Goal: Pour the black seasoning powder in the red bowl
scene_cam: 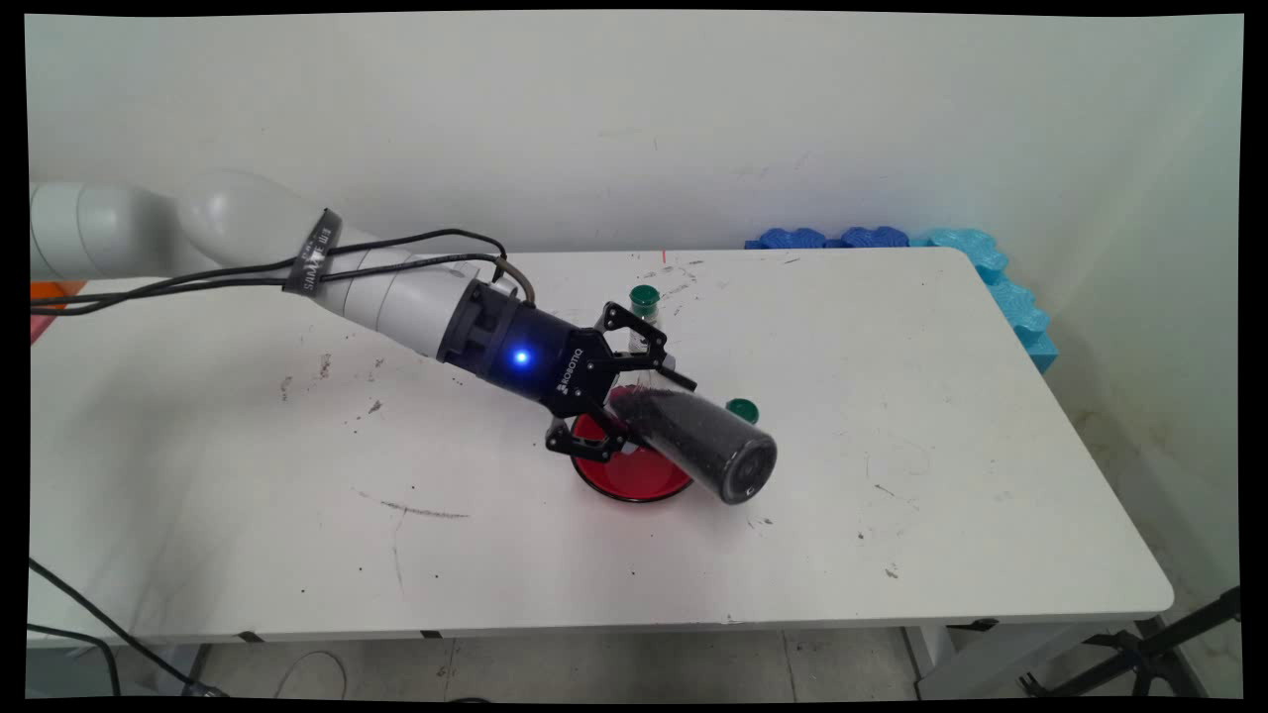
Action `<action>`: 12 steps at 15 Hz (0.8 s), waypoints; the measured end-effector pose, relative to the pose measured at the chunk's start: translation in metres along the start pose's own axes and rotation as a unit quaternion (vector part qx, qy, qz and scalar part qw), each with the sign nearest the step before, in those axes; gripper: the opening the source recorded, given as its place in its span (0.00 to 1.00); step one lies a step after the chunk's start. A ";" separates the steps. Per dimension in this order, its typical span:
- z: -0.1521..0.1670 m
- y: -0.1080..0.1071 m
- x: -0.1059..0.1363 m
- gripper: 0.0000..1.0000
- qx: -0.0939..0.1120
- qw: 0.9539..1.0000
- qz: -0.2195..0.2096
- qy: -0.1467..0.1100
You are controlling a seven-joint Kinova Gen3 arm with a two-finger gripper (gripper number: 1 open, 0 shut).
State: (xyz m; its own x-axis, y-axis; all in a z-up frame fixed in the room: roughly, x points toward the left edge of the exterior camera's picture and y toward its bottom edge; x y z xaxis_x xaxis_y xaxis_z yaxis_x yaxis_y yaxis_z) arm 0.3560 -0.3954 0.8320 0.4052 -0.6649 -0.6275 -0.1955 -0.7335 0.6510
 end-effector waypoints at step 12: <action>0.004 0.000 0.000 0.00 -0.025 0.998 -0.064 0.002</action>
State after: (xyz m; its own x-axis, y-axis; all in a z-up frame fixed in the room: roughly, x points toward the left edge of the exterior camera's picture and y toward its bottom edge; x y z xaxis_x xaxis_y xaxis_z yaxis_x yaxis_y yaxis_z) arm 0.3520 -0.3962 0.8303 0.4272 -0.5653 -0.7057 -0.0962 -0.8044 0.5862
